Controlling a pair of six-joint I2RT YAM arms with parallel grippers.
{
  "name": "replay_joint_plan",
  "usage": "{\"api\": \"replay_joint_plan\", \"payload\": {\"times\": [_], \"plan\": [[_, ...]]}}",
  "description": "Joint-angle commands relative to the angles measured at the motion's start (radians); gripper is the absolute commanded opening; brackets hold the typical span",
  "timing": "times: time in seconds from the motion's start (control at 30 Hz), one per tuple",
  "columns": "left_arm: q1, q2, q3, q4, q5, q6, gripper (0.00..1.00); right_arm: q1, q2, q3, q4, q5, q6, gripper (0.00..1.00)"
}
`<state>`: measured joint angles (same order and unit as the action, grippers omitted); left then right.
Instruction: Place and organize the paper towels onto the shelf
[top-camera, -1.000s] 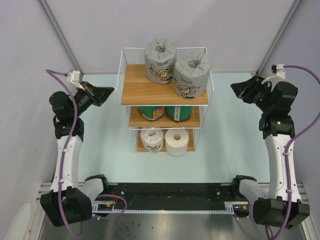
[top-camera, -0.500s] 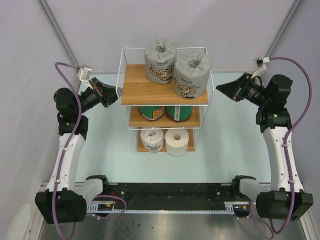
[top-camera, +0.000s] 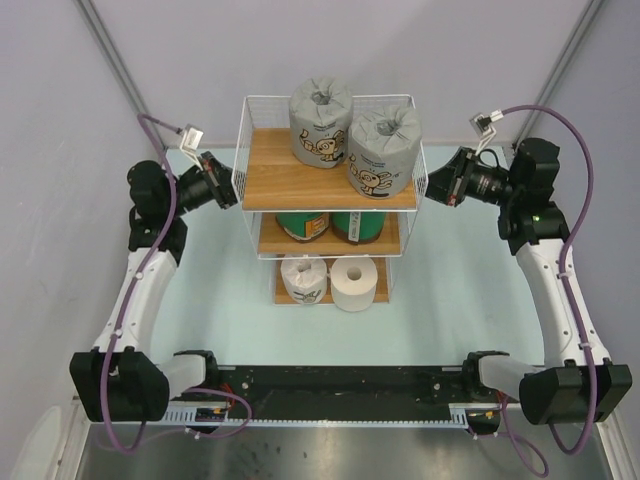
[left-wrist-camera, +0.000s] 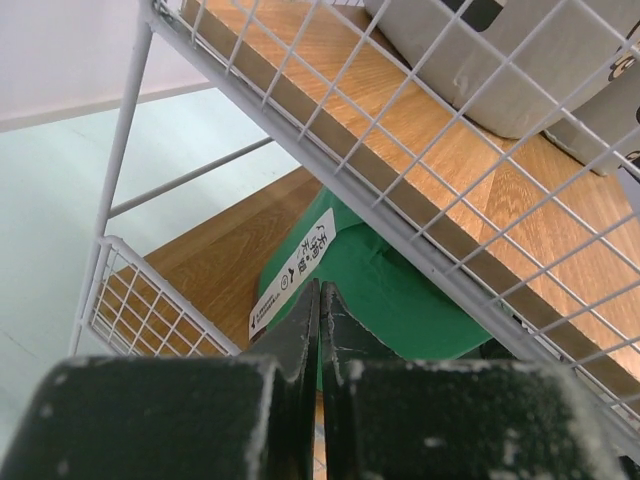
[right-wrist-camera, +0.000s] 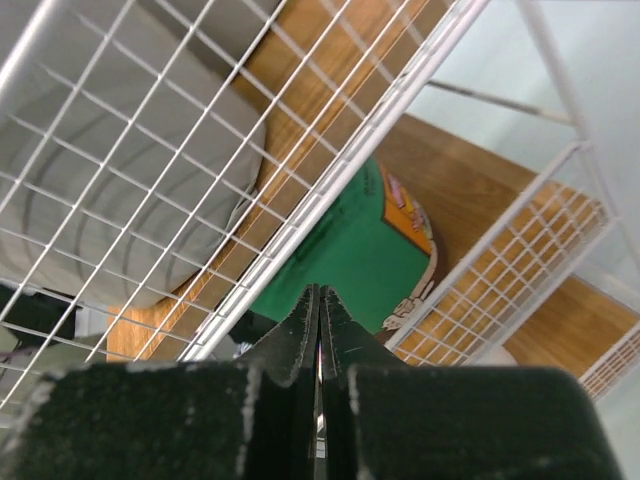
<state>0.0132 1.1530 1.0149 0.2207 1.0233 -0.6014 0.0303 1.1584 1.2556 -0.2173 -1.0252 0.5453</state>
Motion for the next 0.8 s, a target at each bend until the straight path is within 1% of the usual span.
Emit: {"api": "replay_joint_plan", "payload": {"times": [0.0,0.03,0.2,0.4,0.53,0.77], "plan": [[-0.005,0.002,0.062,0.003,0.003,0.028,0.0,0.028,0.0,0.05,-0.03,-0.075,-0.053,0.0],[-0.033,0.007,0.066,-0.001,0.004,0.029,0.0,0.036,0.0,0.05,-0.051,-0.078,-0.062,0.0],[-0.042,0.028,0.083,-0.007,0.001,0.035,0.0,0.057,-0.011,0.05,-0.149,-0.064,-0.149,0.0],[-0.047,0.065,0.106,-0.024,-0.005,0.052,0.0,0.095,-0.006,0.05,-0.227,-0.05,-0.222,0.0],[-0.047,0.086,0.128,-0.047,-0.02,0.072,0.0,0.108,-0.002,0.05,-0.248,-0.045,-0.238,0.0],[-0.05,0.108,0.154,-0.043,-0.034,0.071,0.0,0.122,0.006,0.05,-0.223,-0.07,-0.228,0.0]]}}
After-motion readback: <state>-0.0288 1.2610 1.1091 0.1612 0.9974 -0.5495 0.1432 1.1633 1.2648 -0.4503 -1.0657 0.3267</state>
